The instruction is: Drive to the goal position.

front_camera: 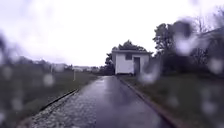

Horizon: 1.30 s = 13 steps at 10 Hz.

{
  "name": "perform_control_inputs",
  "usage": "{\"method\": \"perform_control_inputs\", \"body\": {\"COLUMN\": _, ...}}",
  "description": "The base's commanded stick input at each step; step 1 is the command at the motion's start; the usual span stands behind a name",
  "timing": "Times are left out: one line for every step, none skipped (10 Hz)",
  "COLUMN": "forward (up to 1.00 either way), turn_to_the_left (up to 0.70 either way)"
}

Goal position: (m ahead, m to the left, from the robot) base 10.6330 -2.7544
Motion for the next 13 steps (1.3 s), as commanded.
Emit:
{"method": "perform_control_inputs", "body": {"forward": 0.7, "turn_to_the_left": 0.0}}
{"method": "perform_control_inputs", "body": {"forward": 0.68, "turn_to_the_left": 0.0}}
{"method": "perform_control_inputs", "body": {"forward": 0.68, "turn_to_the_left": 0.0}}
{"method": "perform_control_inputs", "body": {"forward": 0.68, "turn_to_the_left": 0.0}}
{"method": "perform_control_inputs", "body": {"forward": 0.68, "turn_to_the_left": 0.0}}
{"method": "perform_control_inputs", "body": {"forward": 0.68, "turn_to_the_left": 0.0}}
{"method": "perform_control_inputs", "body": {"forward": 0.68, "turn_to_the_left": 0.0}}
{"method": "perform_control_inputs", "body": {"forward": 0.68, "turn_to_the_left": 0.0}}
{"method": "perform_control_inputs", "body": {"forward": 0.68, "turn_to_the_left": 0.0}}
{"method": "perform_control_inputs", "body": {"forward": 0.68, "turn_to_the_left": 0.0}}
{"method": "perform_control_inputs", "body": {"forward": 0.68, "turn_to_the_left": 0.0}}
{"method": "perform_control_inputs", "body": {"forward": 0.68, "turn_to_the_left": 0.0}}
{"method": "perform_control_inputs", "body": {"forward": 0.68, "turn_to_the_left": 0.0}}
